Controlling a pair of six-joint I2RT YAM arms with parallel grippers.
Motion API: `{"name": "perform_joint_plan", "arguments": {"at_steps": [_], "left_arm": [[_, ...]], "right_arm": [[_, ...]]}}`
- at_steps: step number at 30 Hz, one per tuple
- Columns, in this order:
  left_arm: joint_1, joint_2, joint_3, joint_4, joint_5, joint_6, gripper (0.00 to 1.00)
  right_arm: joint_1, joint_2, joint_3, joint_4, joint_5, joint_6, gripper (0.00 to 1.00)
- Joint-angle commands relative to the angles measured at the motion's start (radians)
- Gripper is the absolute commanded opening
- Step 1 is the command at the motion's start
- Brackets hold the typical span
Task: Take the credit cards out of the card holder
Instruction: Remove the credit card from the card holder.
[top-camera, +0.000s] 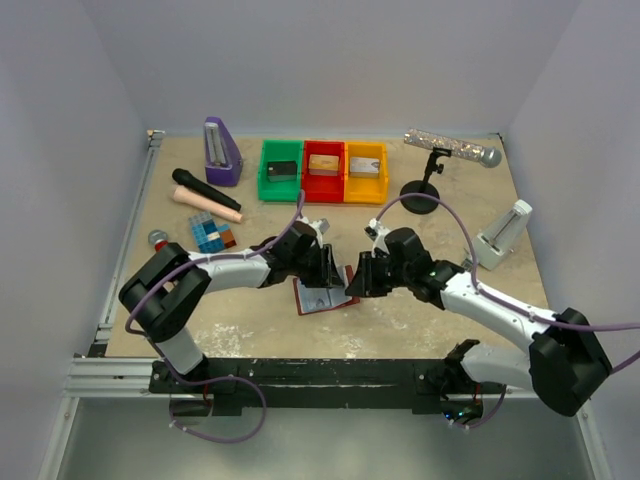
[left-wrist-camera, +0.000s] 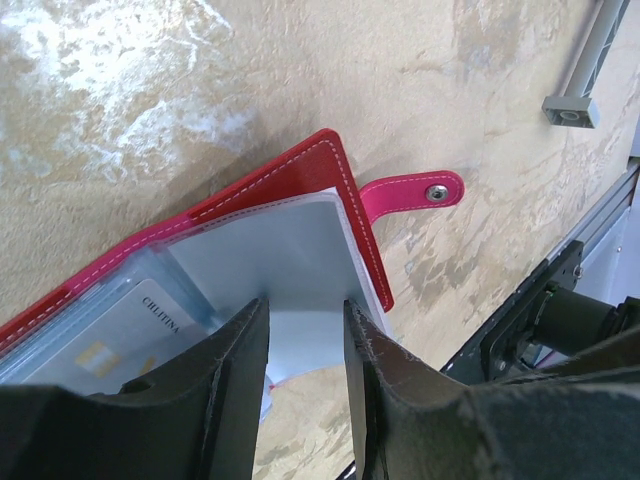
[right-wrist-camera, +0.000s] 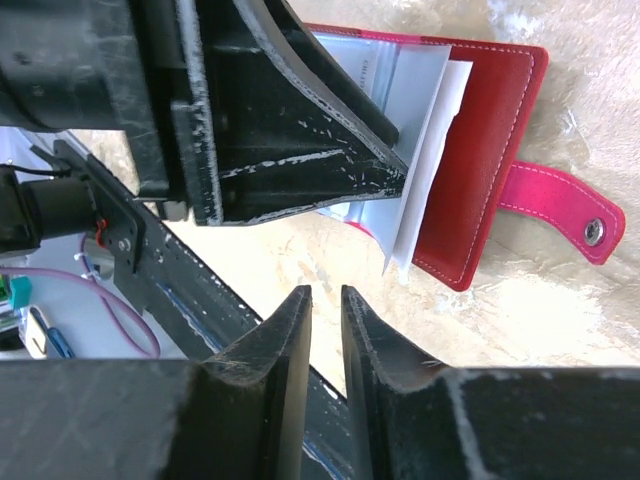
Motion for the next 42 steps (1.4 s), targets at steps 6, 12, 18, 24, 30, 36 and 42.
{"name": "perform_joint_plan", "arguments": {"at_steps": [6, 12, 18, 24, 30, 36, 42], "left_arm": [[-0.011, 0.014, 0.028, 0.014, 0.013, 0.023, 0.40], [-0.011, 0.052, 0.067, 0.001, 0.016, 0.035, 0.40], [-0.011, 0.086, 0.097, 0.004, 0.026, 0.027, 0.40], [-0.011, 0.066, 0.088, 0.004, 0.013, 0.026, 0.40], [-0.011, 0.022, 0.064, -0.007, 0.001, 0.026, 0.40], [-0.010, -0.090, -0.007, -0.006, -0.027, 0.013, 0.41], [-0.010, -0.239, -0.108, -0.013, -0.079, 0.006, 0.40]], "right_arm": [[0.001, 0.191, 0.084, 0.107, -0.026, 0.049, 0.17], [-0.001, 0.231, 0.083, 0.121, -0.036, 0.043, 0.15], [-0.001, 0.244, 0.055, 0.118, -0.014, 0.028, 0.15], [-0.004, 0.313, 0.038, 0.143, 0.011, 0.029, 0.14], [-0.005, 0.381, 0.025, 0.172, 0.015, 0.034, 0.13], [-0.007, 0.390, -0.001, 0.183, 0.015, 0.035, 0.13], [-0.007, 0.386, -0.017, 0.213, 0.012, 0.040, 0.13]]}}
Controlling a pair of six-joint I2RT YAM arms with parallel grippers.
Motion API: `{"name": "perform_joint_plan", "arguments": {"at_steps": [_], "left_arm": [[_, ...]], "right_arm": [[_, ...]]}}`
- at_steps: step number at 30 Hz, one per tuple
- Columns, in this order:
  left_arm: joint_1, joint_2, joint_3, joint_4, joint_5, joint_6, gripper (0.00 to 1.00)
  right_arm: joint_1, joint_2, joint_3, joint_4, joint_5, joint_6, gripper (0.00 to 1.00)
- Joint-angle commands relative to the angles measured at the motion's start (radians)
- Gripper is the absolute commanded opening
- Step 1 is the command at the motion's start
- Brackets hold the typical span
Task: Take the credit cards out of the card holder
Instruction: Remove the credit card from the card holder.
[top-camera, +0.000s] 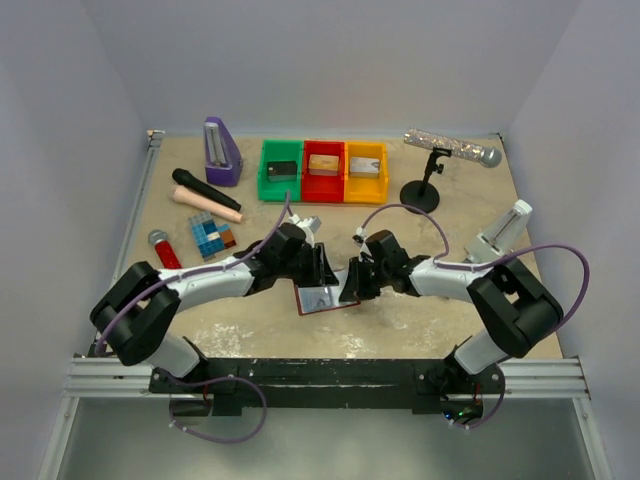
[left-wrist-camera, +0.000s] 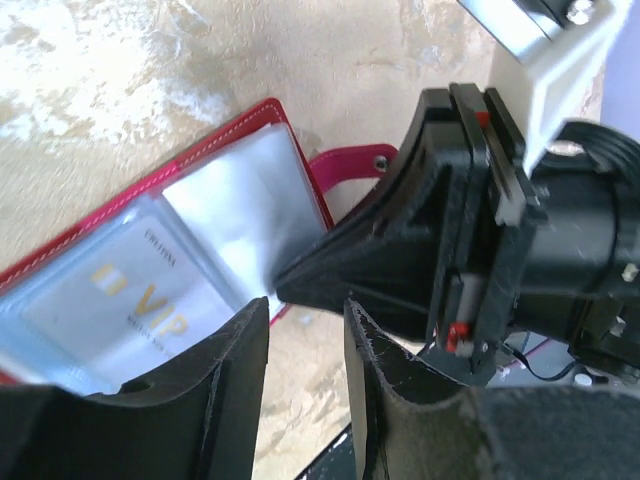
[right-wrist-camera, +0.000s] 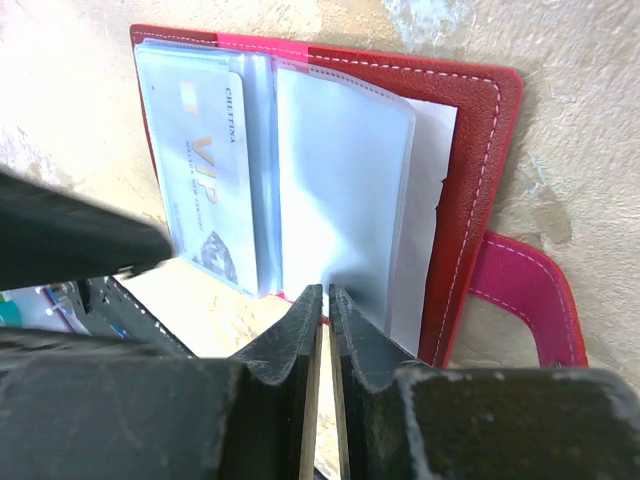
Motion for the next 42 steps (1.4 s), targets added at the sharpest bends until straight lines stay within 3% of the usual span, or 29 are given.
{"name": "perform_joint_plan", "arguments": {"at_steps": [1, 10, 20, 42], "left_arm": [[-0.003, -0.124, -0.090, 0.015, -0.065, -0.007, 0.40], [0.001, -0.134, -0.184, 0.007, -0.149, -0.004, 0.39], [0.001, -0.117, -0.213, 0.004, -0.174, -0.010, 0.38], [0.001, -0.240, -0.245, -0.035, -0.215, -0.007, 0.39]], "right_arm": [[-0.001, 0.005, -0.029, 0.023, 0.033, -0.004, 0.13], [-0.001, -0.031, -0.023, 0.032, 0.002, 0.014, 0.16], [-0.001, -0.064, 0.024, 0.008, -0.033, 0.039, 0.26], [-0.001, 0.097, 0.162, 0.020, -0.122, 0.066, 0.36]]}}
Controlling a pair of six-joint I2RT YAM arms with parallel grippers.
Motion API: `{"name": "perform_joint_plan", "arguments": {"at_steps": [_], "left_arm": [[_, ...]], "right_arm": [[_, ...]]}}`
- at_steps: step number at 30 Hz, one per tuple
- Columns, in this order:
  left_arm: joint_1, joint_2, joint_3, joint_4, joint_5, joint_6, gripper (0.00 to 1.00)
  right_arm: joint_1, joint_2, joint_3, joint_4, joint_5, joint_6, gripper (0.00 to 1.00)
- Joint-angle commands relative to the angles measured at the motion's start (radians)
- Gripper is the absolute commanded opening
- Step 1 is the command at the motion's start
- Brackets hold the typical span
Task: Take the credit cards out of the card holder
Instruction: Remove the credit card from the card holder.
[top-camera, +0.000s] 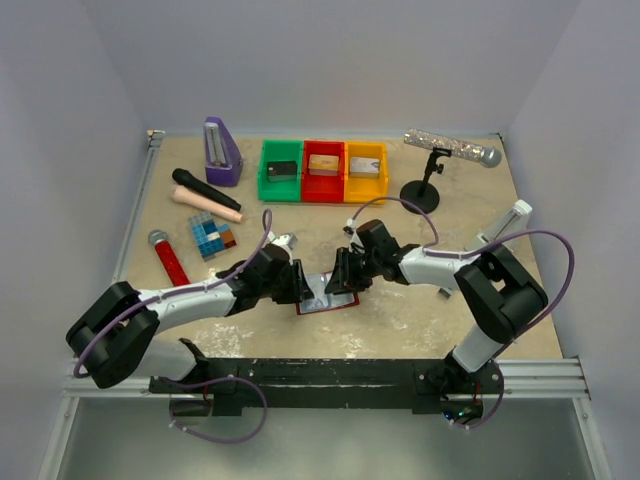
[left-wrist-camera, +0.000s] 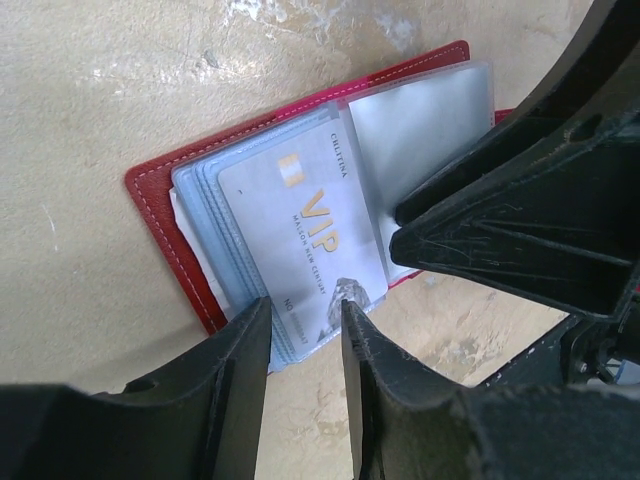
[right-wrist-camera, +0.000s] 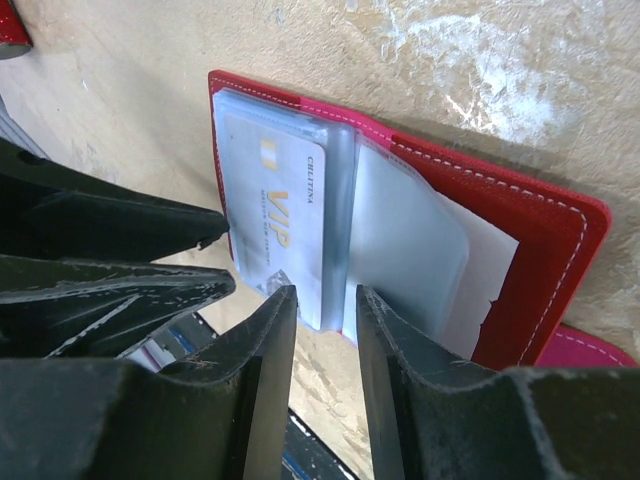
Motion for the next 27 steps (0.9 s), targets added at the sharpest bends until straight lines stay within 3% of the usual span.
{"name": "perform_joint_plan", "arguments": {"at_steps": [1, 27], "left_arm": [[0.001, -0.047, -0.008, -0.007, -0.036, 0.001, 0.39], [0.001, 0.035, 0.017, -0.036, -0.056, 0.015, 0.37]], "right_arm": [[-0.001, 0.008, 0.043, 0.028, -0.043, 0.016, 0.36], [0.008, 0.048, 0.025, 0.083, -0.081, 0.060, 0.36]]}}
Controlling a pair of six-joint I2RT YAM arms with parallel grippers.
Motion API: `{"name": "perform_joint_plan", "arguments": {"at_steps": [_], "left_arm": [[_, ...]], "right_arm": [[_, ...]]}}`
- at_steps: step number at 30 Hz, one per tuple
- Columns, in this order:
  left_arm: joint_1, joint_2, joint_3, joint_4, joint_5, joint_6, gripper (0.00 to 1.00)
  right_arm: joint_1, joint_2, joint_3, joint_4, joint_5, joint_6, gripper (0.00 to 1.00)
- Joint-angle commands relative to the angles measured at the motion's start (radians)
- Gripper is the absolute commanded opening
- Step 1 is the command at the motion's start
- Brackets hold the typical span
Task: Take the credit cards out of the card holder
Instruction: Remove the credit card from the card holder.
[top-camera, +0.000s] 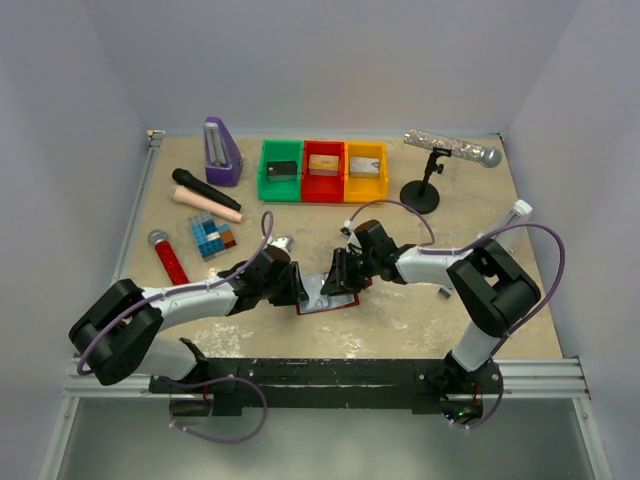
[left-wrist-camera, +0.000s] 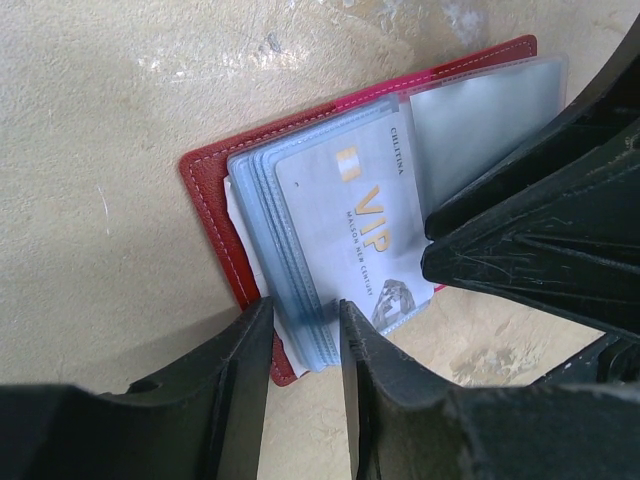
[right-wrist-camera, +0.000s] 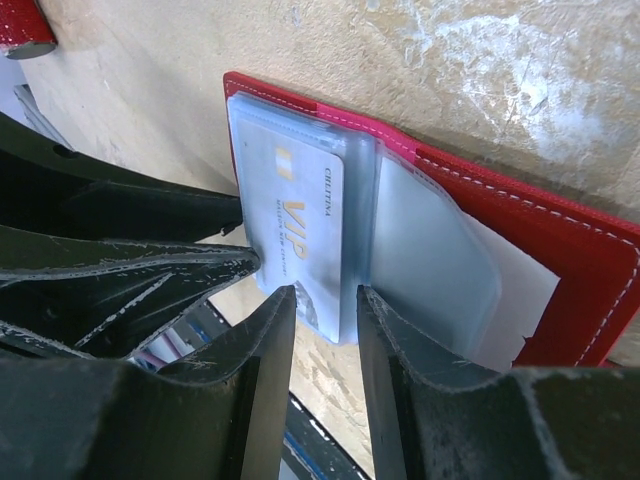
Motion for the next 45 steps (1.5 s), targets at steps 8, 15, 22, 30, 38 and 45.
{"name": "perform_joint_plan", "arguments": {"at_steps": [8, 15, 22, 30, 38, 45], "left_arm": [[0.001, 0.036, 0.022, 0.023, -0.007, 0.014, 0.36], [0.001, 0.055, 0.020, 0.023, 0.003, 0.008, 0.36], [0.001, 0.067, 0.017, 0.064, 0.007, 0.005, 0.35], [0.001, 0.070, 0.013, 0.067, 0.007, 0.002, 0.35], [0.001, 0.038, 0.010, 0.053, -0.003, -0.003, 0.36], [0.001, -0.014, 0.010, 0.000, -0.026, -0.004, 0.36]], "right_arm": [[0.005, -0.006, 0.002, 0.068, -0.043, 0.023, 0.34], [0.005, 0.005, -0.025, 0.119, -0.060, 0.043, 0.34], [0.005, 0.014, -0.041, 0.140, -0.060, 0.051, 0.34], [0.005, 0.019, -0.053, 0.122, -0.026, 0.045, 0.34], [0.004, 0.017, -0.051, 0.116, -0.021, 0.040, 0.35], [0.005, 0.011, -0.050, 0.088, 0.000, 0.034, 0.37]]}}
